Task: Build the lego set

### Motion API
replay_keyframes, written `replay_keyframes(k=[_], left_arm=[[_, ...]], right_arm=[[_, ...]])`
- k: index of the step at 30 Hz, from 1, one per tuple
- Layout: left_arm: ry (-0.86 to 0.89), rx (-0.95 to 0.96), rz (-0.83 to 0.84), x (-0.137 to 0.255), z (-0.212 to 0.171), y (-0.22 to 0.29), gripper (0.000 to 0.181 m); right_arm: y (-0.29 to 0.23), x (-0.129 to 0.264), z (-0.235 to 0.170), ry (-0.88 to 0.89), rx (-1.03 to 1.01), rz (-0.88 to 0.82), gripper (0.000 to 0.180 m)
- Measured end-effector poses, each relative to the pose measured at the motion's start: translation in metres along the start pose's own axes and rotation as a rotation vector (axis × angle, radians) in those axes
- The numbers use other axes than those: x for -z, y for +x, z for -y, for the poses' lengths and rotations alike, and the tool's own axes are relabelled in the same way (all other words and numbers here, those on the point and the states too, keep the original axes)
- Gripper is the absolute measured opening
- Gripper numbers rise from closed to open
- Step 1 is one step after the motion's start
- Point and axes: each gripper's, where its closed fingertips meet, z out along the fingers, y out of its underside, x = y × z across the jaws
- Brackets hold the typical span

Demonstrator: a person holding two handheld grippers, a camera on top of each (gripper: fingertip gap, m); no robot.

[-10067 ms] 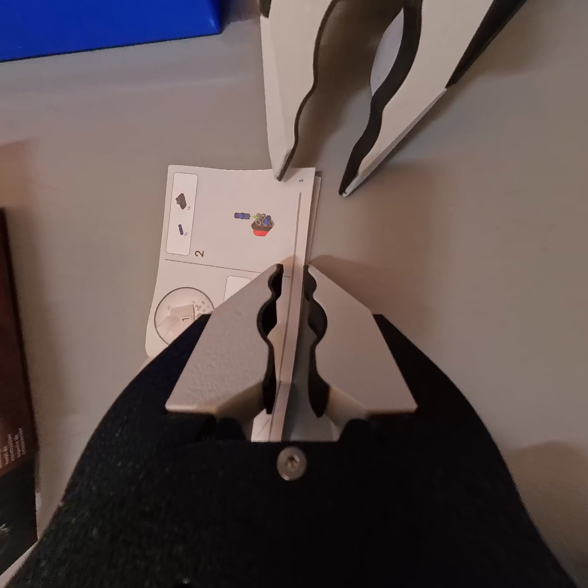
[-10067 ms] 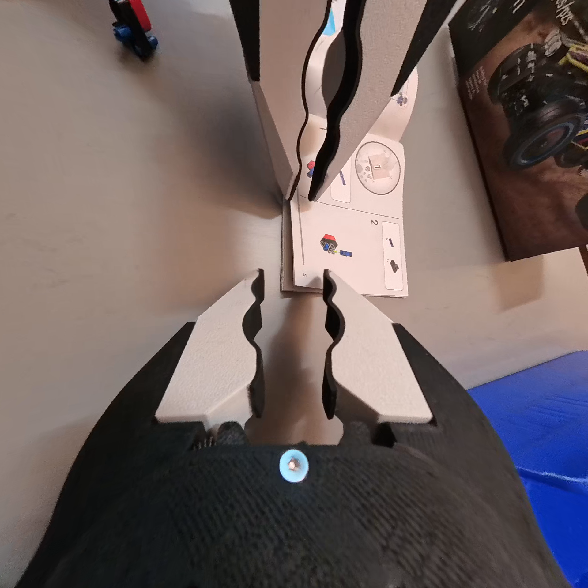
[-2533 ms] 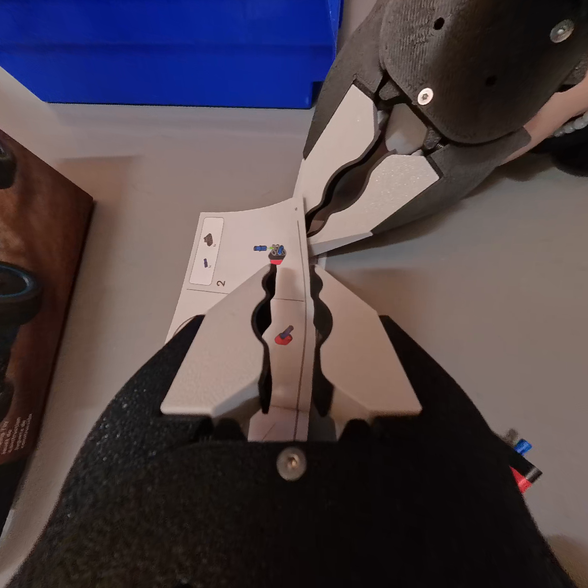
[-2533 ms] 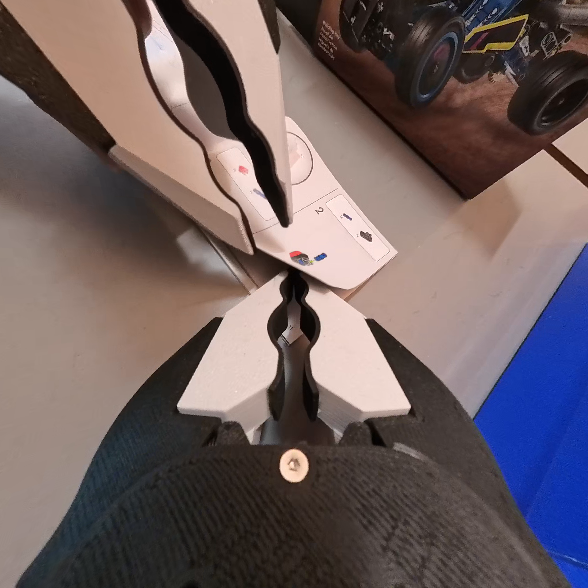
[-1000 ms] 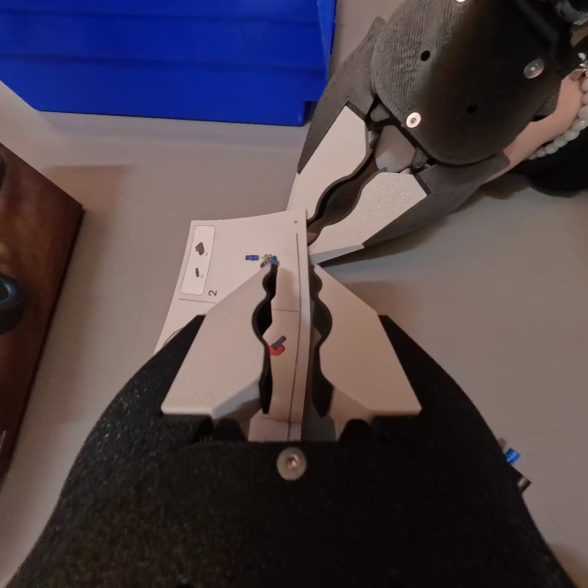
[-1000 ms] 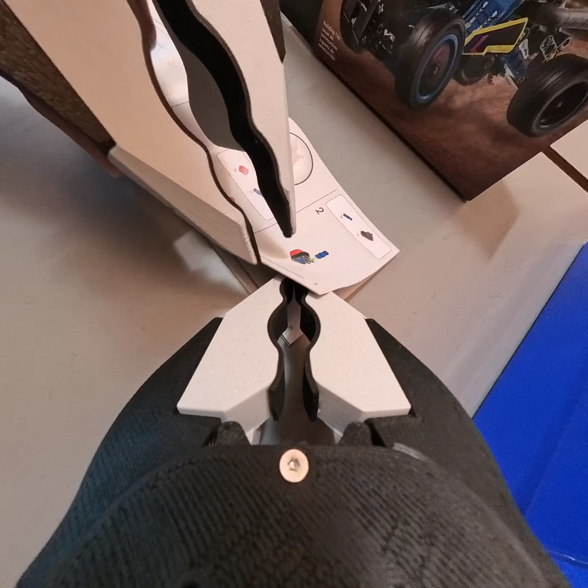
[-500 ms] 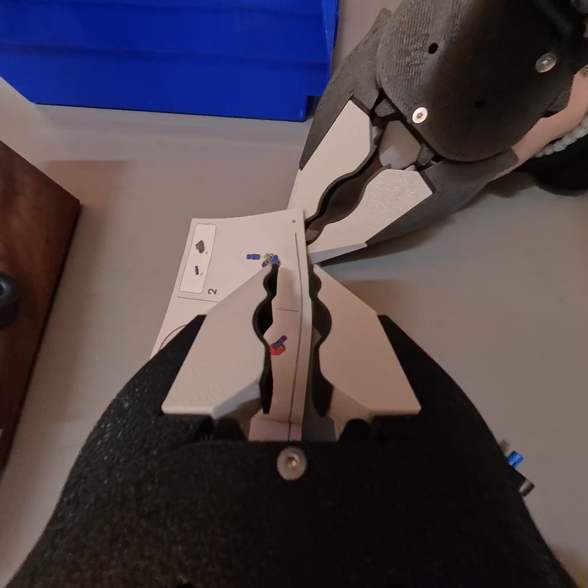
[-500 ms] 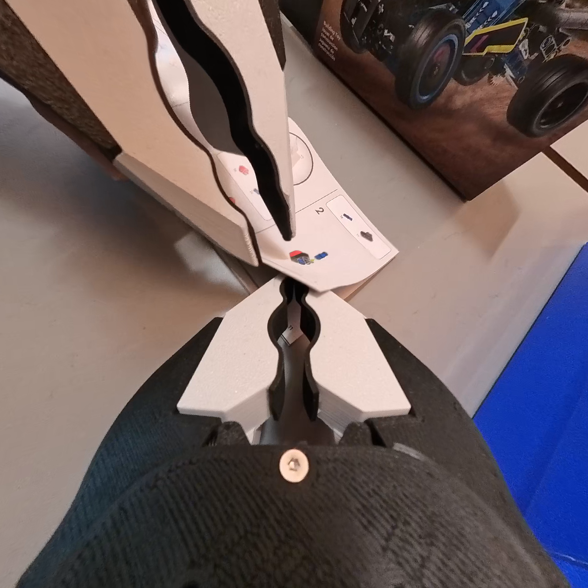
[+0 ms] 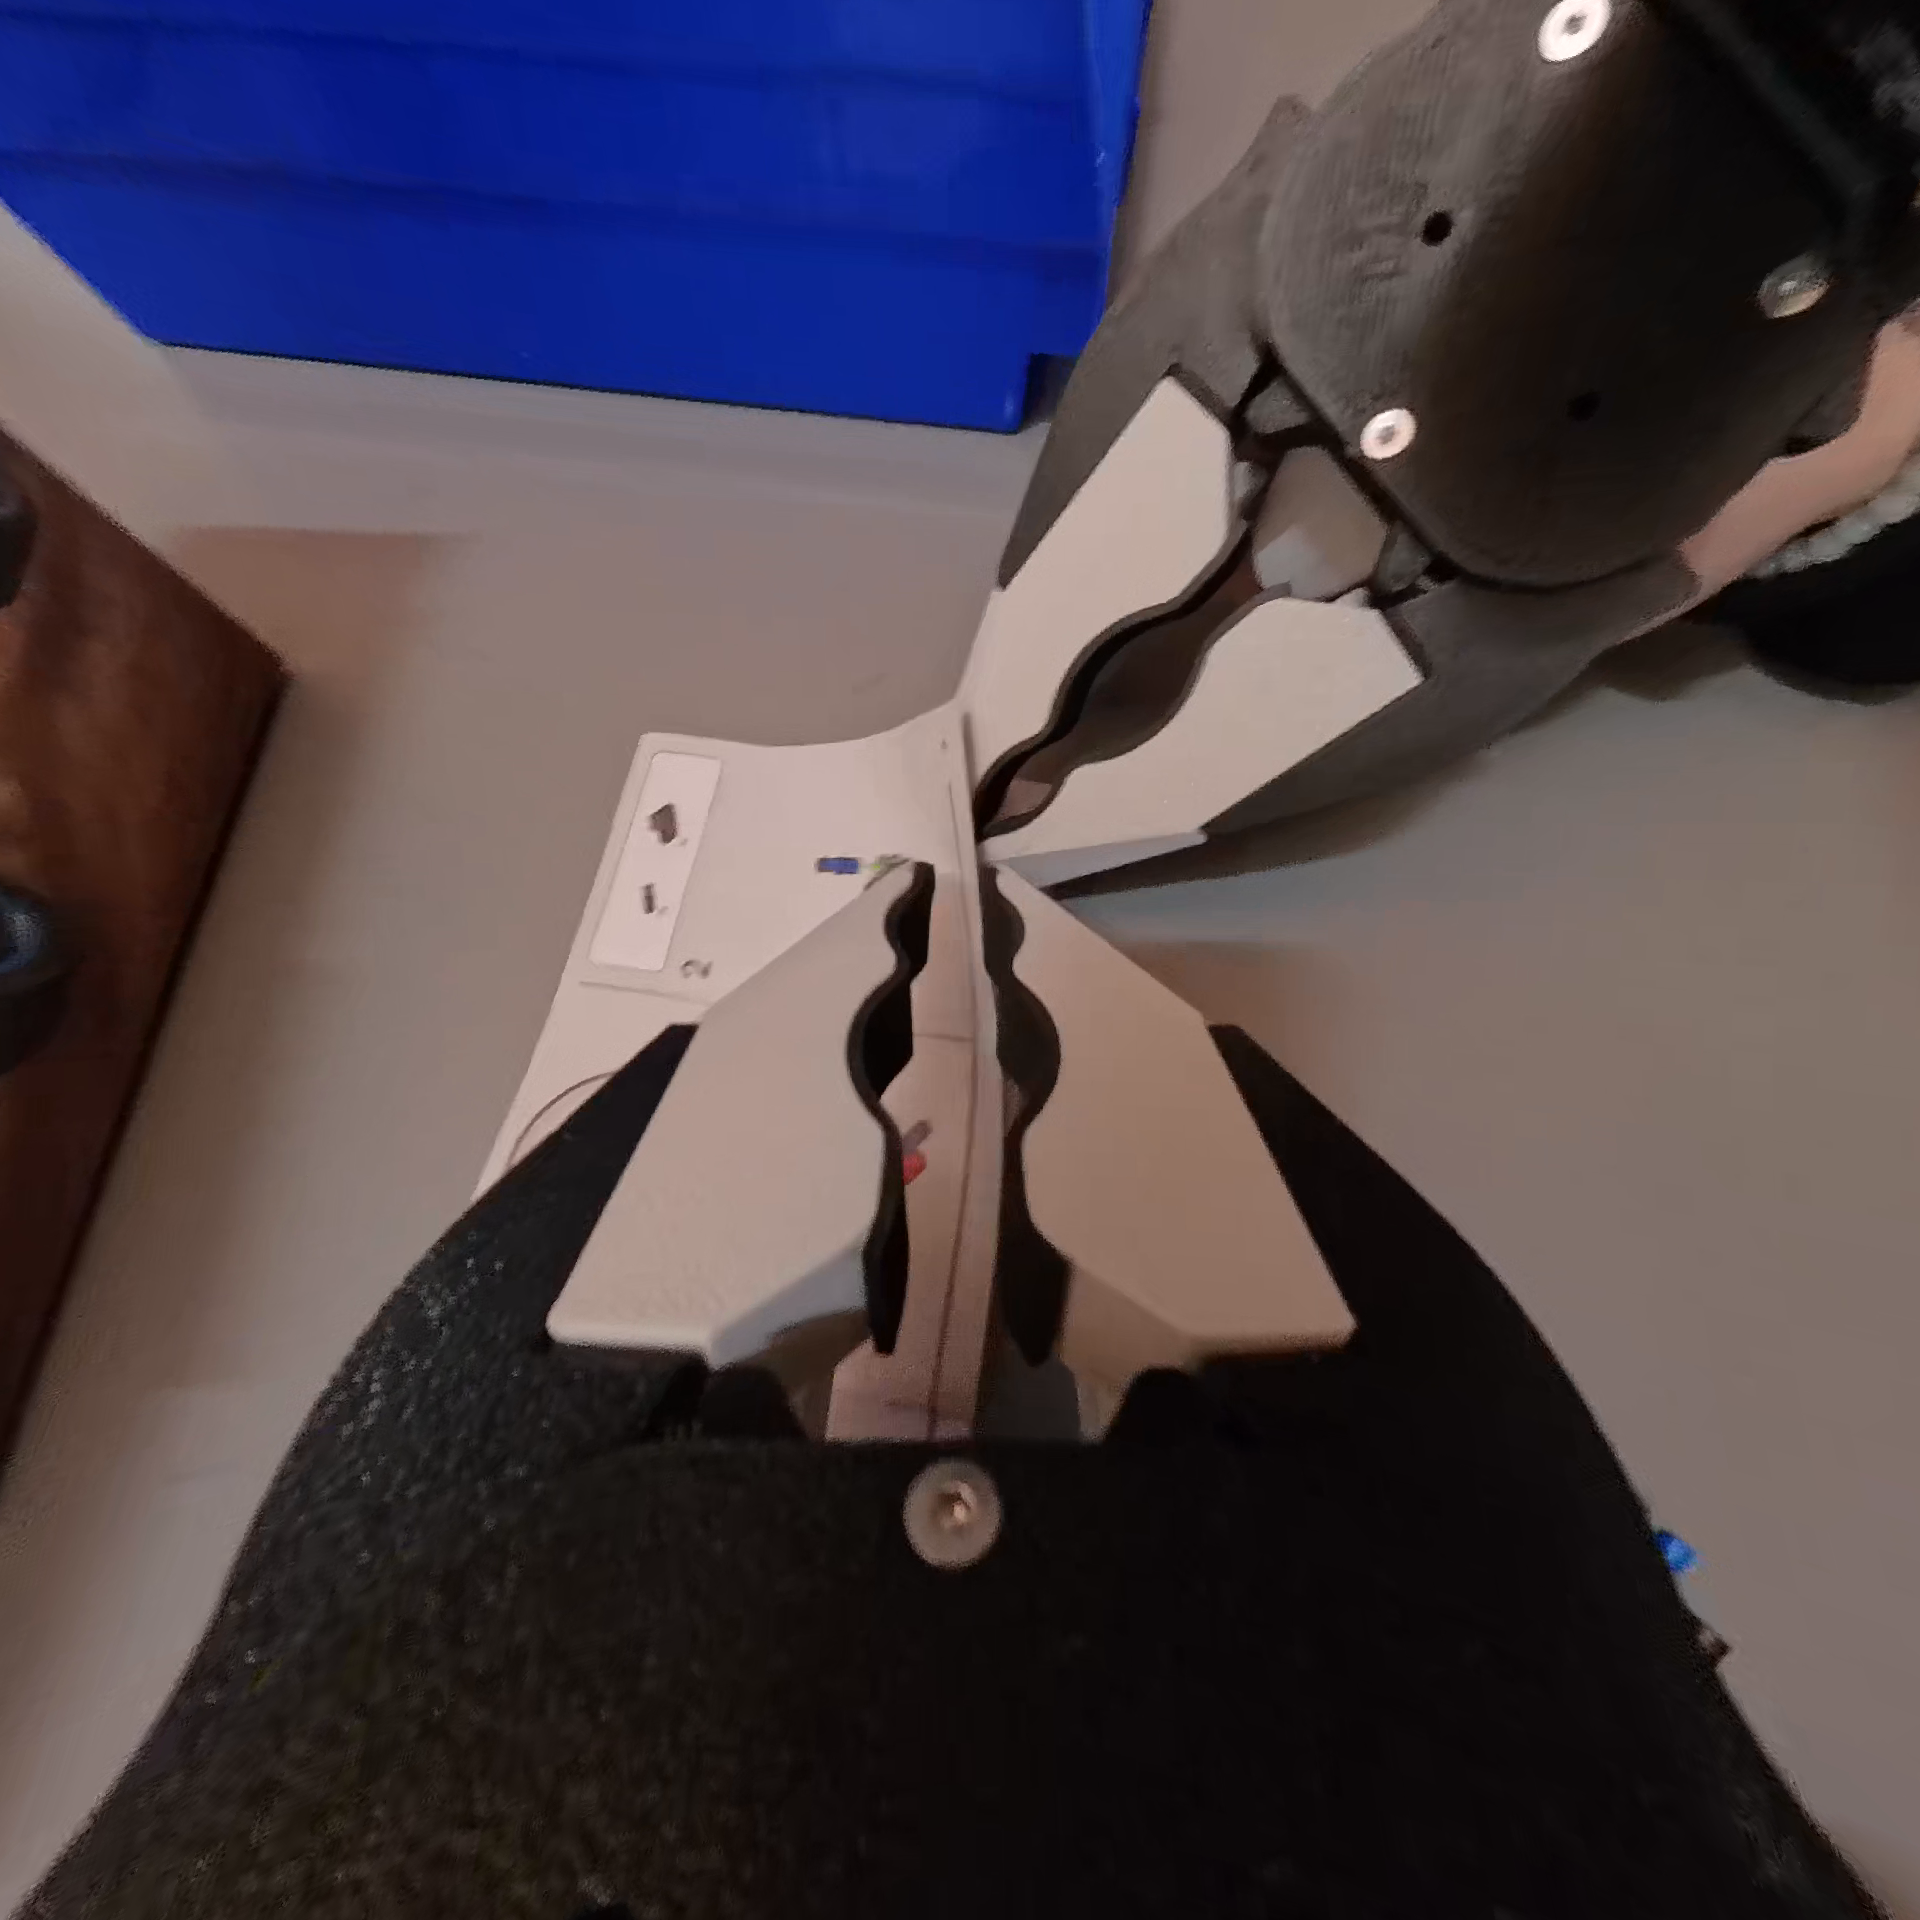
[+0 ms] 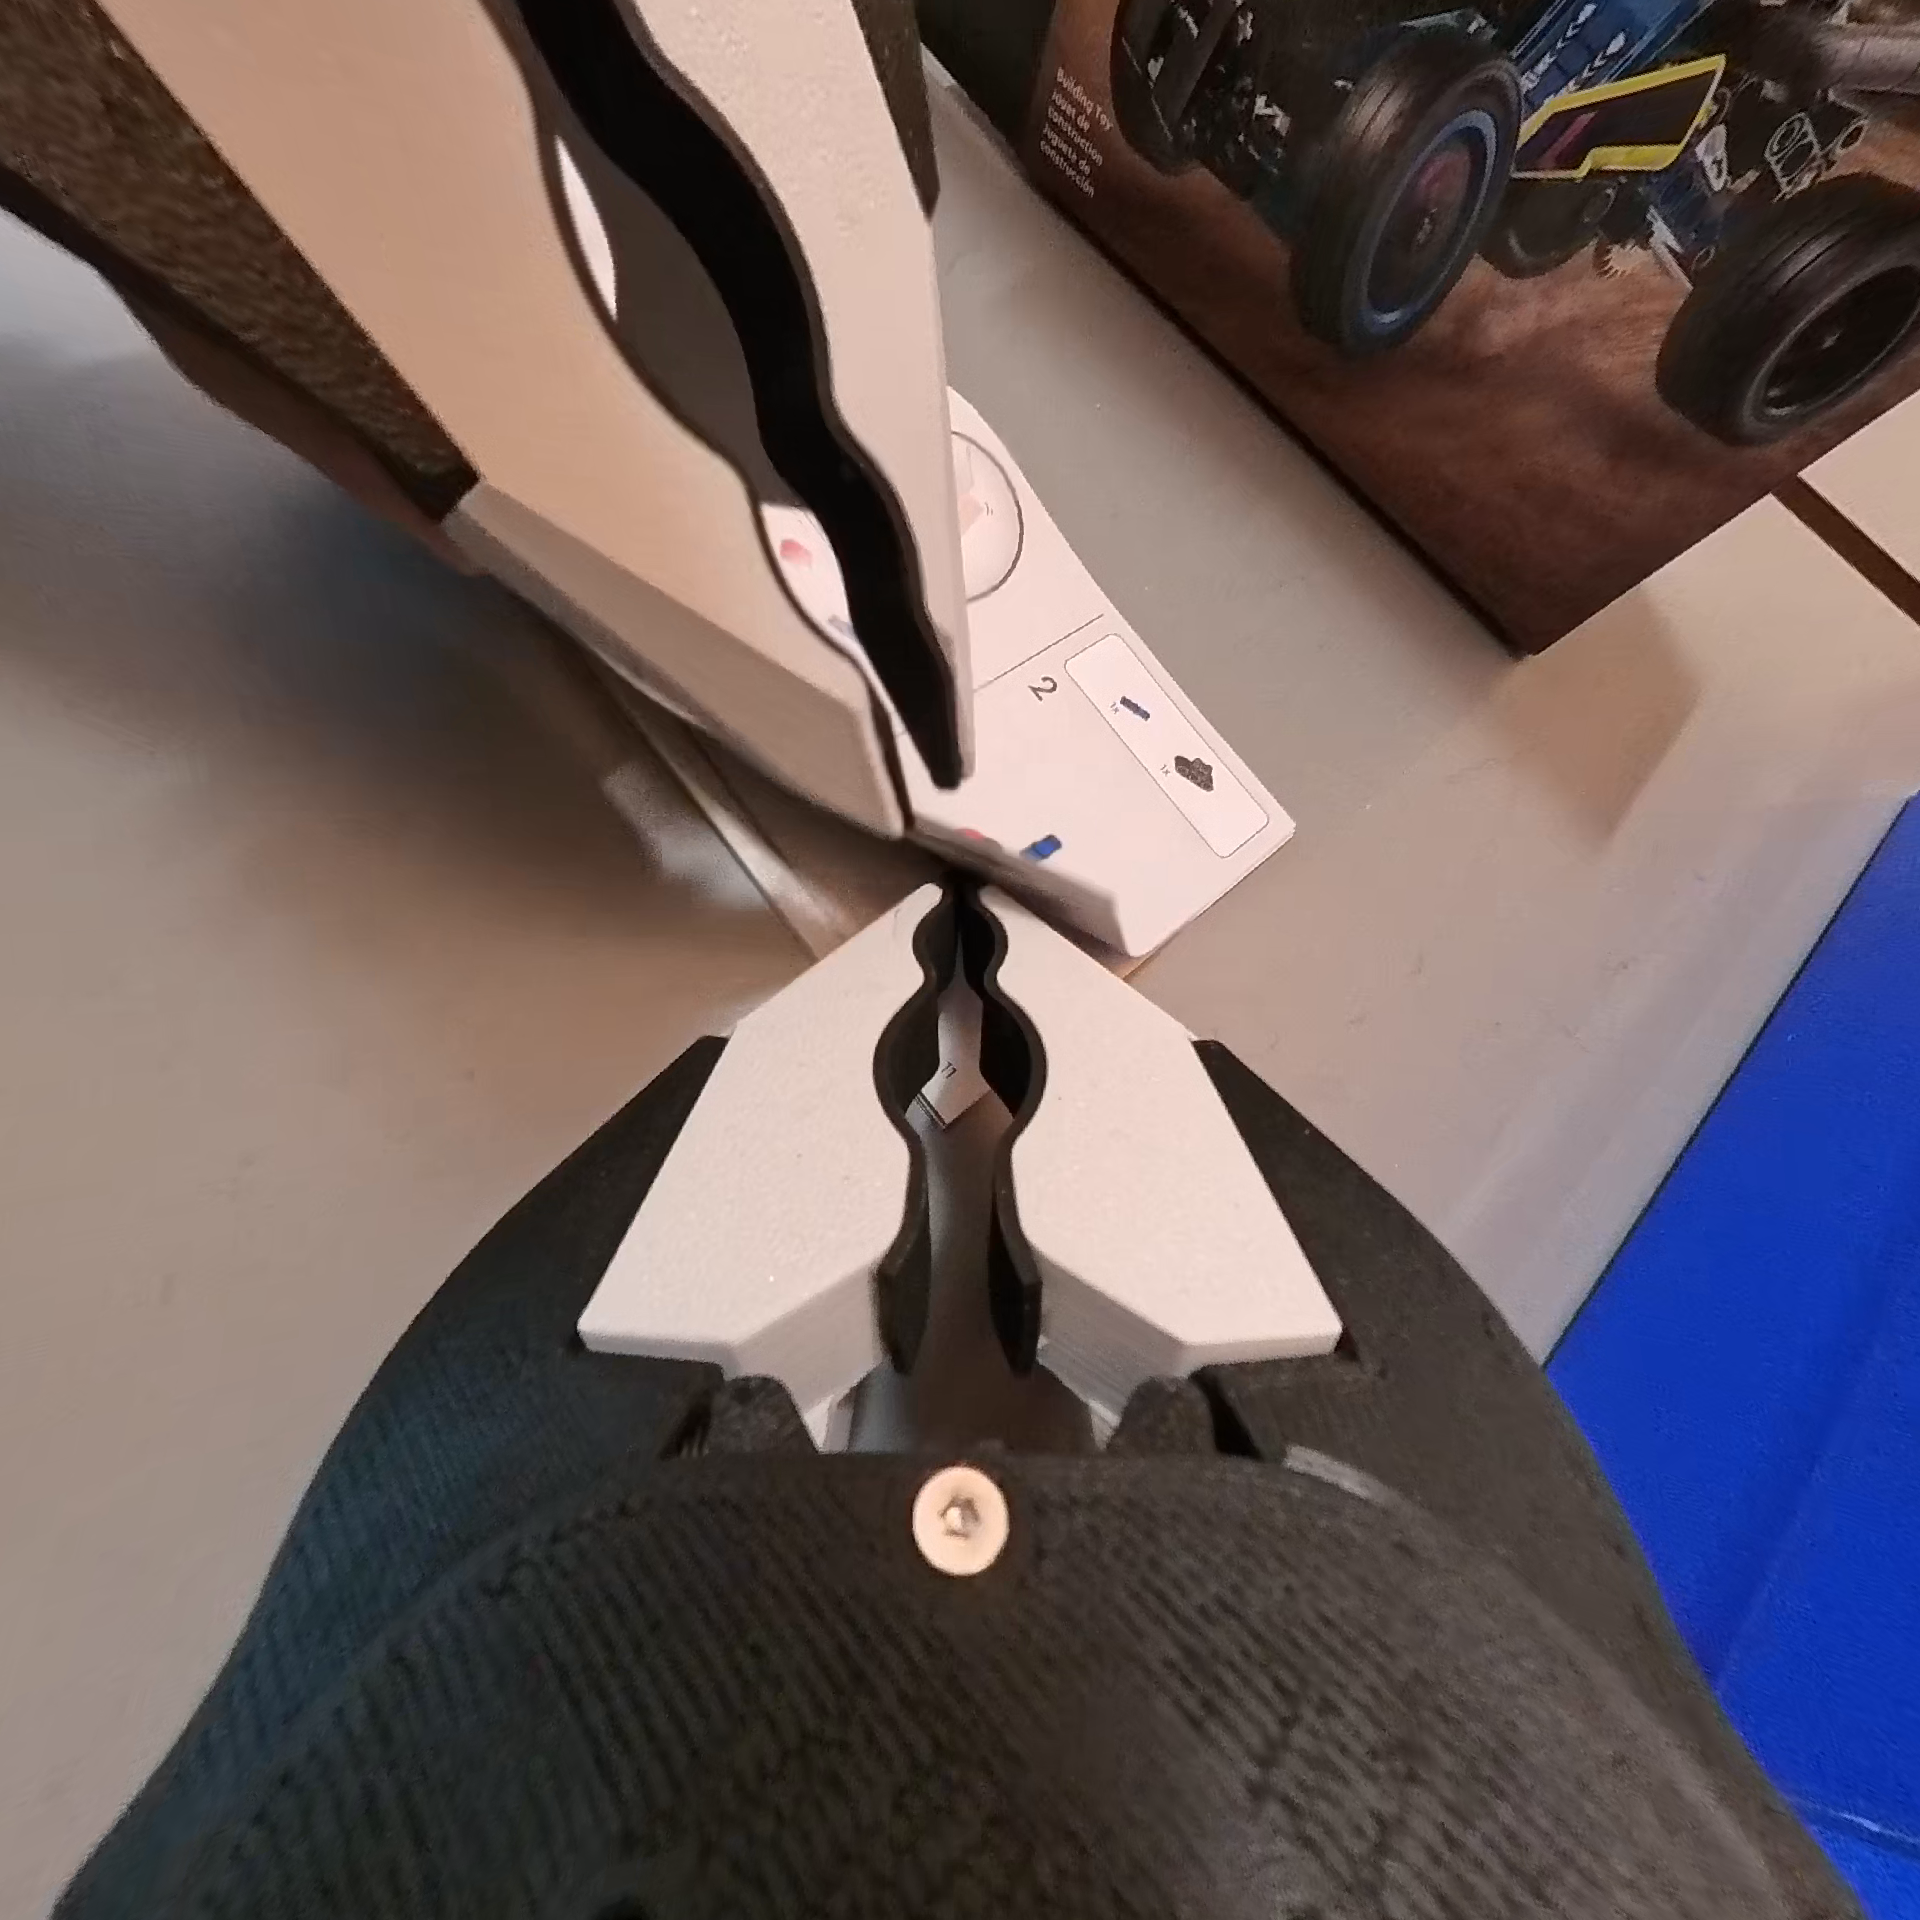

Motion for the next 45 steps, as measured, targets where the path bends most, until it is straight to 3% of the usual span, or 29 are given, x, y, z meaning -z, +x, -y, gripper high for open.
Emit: replay_keyframes(k=[4, 7, 8, 12, 18, 22, 26, 31, 35, 42, 45], left_arm=[[-0.067, -0.047, 0.028, -0.009, -0.007, 0.002, 0.000], [-0.044, -0.016, 0.127, 0.003, -0.003, -0.011, 0.000], [-0.016, -0.007, 0.155, 0.011, 0.000, -0.015, 0.000], [0.137, 0.069, 0.227, 0.049, 0.011, -0.025, 0.000], [0.259, 0.087, 0.287, 0.071, 0.019, -0.028, 0.000], [0.232, 0.061, 0.316, 0.065, 0.013, -0.028, 0.000], [0.208, -0.009, 0.367, 0.060, 0.013, -0.026, 0.000], [0.159, -0.085, 0.399, 0.053, 0.012, -0.022, 0.000], [0.146, -0.101, 0.397, 0.049, 0.012, -0.020, 0.000], [0.147, -0.102, 0.401, 0.047, 0.012, -0.020, 0.000], [0.148, -0.109, 0.408, 0.046, 0.012, -0.021, 0.000]], right_arm=[[0.000, 0.000, 0.000, 0.000, -0.009, 0.008, 0.000], [-0.002, 0.002, 0.000, 0.008, -0.017, 0.028, 0.001], [-0.002, 0.004, 0.002, 0.023, -0.033, 0.032, 0.008], [-0.006, 0.017, 0.028, 0.158, -0.192, 0.109, 0.030], [-0.022, 0.027, 0.061, 0.360, -0.487, 0.358, 0.034], [-0.009, 0.043, 0.080, 0.505, -0.678, 0.437, 0.032], [0.005, 0.043, 0.080, 0.552, -0.763, 0.393, 0.028], [0.002, 0.046, 0.084, 0.593, -0.857, 0.470, 0.026], [0.002, 0.047, 0.084, 0.609, -0.893, 0.498, 0.024], [0.009, 0.045, 0.080, 0.625, -0.926, 0.484, 0.000], [0.006, 0.037, 0.073, 0.576, -0.908, 0.463, 0.000]])
